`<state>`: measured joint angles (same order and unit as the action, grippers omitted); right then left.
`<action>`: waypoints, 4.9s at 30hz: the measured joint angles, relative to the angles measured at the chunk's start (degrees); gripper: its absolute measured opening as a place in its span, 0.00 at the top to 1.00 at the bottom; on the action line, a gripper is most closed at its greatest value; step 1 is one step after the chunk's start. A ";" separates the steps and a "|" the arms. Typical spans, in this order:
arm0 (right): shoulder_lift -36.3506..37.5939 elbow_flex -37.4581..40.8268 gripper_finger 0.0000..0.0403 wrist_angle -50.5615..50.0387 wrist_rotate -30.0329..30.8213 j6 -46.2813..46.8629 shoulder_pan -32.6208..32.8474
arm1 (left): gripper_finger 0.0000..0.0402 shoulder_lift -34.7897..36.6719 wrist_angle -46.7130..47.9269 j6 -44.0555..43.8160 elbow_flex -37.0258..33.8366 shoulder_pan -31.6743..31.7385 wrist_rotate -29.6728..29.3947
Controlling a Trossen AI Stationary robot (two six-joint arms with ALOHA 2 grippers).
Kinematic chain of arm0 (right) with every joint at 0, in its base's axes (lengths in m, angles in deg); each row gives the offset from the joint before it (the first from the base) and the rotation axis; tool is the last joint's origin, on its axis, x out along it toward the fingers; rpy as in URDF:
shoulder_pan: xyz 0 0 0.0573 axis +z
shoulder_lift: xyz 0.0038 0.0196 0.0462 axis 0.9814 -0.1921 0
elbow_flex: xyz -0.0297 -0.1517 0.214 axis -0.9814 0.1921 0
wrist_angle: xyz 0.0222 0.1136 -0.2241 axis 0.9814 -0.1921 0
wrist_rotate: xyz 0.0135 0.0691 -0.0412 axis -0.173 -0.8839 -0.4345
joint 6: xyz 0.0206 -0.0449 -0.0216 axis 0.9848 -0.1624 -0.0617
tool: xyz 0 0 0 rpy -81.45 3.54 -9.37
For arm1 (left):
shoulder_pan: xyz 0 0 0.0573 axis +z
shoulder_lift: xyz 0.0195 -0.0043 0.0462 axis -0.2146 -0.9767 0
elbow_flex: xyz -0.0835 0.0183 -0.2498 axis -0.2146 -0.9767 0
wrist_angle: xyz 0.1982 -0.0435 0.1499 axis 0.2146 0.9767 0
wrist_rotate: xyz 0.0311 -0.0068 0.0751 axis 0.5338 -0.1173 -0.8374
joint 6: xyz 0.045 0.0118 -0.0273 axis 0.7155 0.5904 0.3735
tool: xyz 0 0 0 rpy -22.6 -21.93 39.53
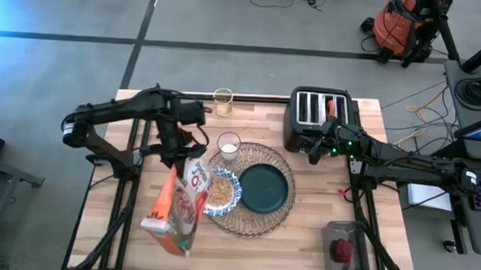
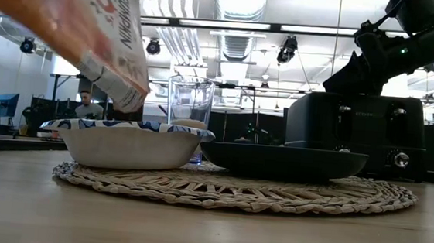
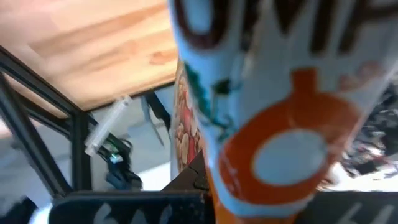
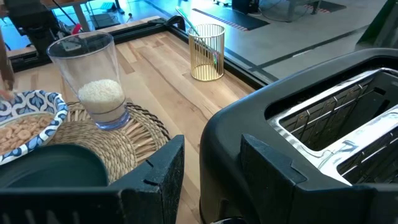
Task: Arrange a breakfast setting
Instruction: Pour the cereal from the orange cereal box into the white bowl
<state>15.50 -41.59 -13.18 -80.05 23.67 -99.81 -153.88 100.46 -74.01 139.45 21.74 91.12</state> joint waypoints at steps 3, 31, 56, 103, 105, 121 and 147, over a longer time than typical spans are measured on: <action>0.00 0.00 0.64 0.00 0.02 0.00 0.00 | 1.00 2.30 0.04 -0.02 0.00 -3.29 -4.09; 0.00 0.00 0.64 0.00 0.00 0.00 0.00 | 1.00 10.85 0.07 1.42 -0.22 -34.97 -51.76; 0.00 0.00 0.64 0.00 0.01 0.00 0.00 | 1.00 26.78 -0.01 2.08 -14.39 -38.27 -75.65; 0.00 0.00 0.64 0.00 0.02 0.00 0.00 | 1.00 21.21 -5.19 -39.08 -59.91 -13.50 -122.29; -0.01 0.00 0.64 0.00 0.00 0.00 0.00 | 1.00 21.21 -6.33 -38.99 -59.91 -13.47 -122.18; 0.00 0.00 0.64 0.00 0.00 0.00 0.00 | 0.78 21.21 -7.07 -36.15 -58.42 -13.53 -115.30; 0.00 0.00 0.64 0.00 0.02 0.00 0.00 | 0.69 22.69 0.02 -11.28 -30.09 -13.53 -102.16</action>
<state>15.49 -41.59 -13.18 -80.03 23.67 -99.81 -131.19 100.48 -85.29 109.36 8.21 -11.03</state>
